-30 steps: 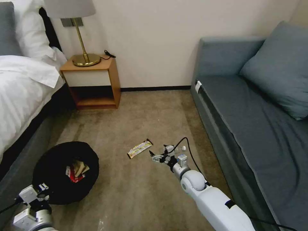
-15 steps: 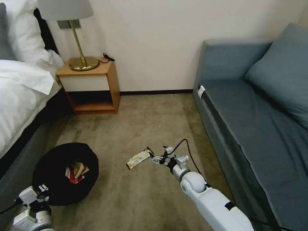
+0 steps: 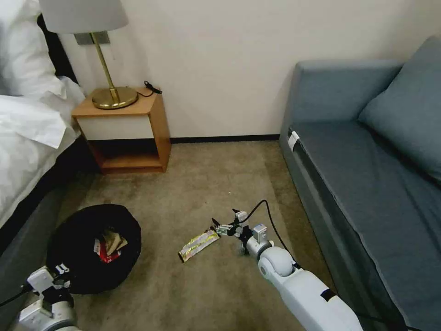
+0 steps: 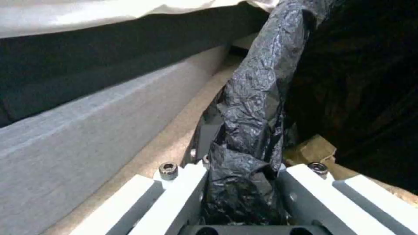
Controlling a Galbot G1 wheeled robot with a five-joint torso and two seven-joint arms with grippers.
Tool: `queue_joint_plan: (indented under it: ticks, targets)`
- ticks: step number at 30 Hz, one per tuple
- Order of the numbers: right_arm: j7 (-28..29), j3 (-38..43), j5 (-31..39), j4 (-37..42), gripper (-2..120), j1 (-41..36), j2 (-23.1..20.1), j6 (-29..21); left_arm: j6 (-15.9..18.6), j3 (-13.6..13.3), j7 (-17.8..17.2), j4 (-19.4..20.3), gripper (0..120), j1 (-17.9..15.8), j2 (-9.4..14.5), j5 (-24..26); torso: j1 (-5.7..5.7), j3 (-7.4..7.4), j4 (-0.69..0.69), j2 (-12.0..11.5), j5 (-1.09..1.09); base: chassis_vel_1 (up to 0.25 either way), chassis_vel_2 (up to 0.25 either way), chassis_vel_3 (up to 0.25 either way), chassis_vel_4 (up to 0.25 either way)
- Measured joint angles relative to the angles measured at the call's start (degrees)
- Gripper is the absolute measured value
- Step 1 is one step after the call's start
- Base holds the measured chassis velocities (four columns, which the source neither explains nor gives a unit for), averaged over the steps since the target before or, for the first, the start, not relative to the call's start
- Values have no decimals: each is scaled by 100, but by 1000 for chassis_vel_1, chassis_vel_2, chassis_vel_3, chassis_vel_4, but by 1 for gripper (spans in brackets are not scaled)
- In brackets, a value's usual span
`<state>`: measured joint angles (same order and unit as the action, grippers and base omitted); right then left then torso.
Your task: Pick up the trash bin, then pick up the garbage on the floor and place it into the trash bin.
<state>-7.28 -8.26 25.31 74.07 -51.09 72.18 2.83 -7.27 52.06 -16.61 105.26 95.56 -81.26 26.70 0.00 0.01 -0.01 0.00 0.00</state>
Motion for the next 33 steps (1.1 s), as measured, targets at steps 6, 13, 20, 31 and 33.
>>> queue_joint_plan:
  ticks: [6,13,20,31,33]
  targets:
    - [-1241,-387,-130,-468,100,841,-17,-289,29,15,0,-58,3,-21,43,10,0,-1,1,0,-1,-23,16,25,-14]
    - [-2832,-785,-890,-1907,100,1945,478,-396,98,209,0,-16,3,16,135,87,0,-1,2,0,0,0,0,0,0]
    - [-3470,-765,-1879,-3325,100,2466,1180,-296,121,341,-1,16,3,20,126,135,0,-1,3,0,0,0,0,0,0]
    - [-3452,-766,-2822,-4288,100,2396,1747,-134,151,258,-6,-21,3,-93,37,115,0,-1,1,0,0,0,0,0,0]
    - [-3413,-729,-2864,-4373,100,2389,1790,-112,151,248,-6,-14,3,-93,30,113,0,-1,1,0,0,0,0,0,0]
